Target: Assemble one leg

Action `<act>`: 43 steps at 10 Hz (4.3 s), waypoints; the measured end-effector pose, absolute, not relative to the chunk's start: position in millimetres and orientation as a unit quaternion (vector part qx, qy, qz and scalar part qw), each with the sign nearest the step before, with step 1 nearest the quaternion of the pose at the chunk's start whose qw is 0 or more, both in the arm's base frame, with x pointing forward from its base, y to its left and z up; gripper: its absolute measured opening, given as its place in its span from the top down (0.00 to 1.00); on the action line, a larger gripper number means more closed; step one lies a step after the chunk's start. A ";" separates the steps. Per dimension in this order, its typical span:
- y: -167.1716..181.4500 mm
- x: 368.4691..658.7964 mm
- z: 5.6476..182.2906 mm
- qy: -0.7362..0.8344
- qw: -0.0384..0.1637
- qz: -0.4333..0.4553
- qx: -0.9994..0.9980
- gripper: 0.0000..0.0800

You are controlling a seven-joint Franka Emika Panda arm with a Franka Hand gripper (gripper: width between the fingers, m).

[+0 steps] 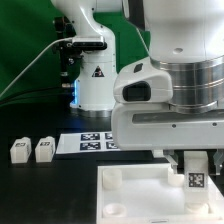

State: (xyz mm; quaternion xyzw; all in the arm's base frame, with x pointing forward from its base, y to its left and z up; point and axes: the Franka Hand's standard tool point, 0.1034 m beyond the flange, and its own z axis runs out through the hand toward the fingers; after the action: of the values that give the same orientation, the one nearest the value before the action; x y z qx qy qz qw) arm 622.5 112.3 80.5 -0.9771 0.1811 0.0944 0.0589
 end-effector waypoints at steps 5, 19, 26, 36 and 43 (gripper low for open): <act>107.0 627.8 79.4 0.551 0.084 0.074 -0.827 0.63; 113.0 623.1 75.0 0.235 0.078 0.040 -0.968 0.19; 110.0 628.2 78.8 0.049 0.055 0.017 -0.997 0.47; 105.9 626.4 75.6 0.694 0.087 0.078 -0.710 0.63; 125.0 622.1 76.5 0.475 0.083 0.043 -0.875 0.19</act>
Offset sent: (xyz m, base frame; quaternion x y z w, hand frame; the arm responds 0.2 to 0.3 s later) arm -0.0095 -0.0071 -0.0175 0.0809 0.0169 0.4412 0.8936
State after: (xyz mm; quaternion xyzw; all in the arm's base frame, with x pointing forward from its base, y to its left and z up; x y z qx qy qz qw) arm 622.1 125.0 76.5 -0.8751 0.4750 0.0425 0.0825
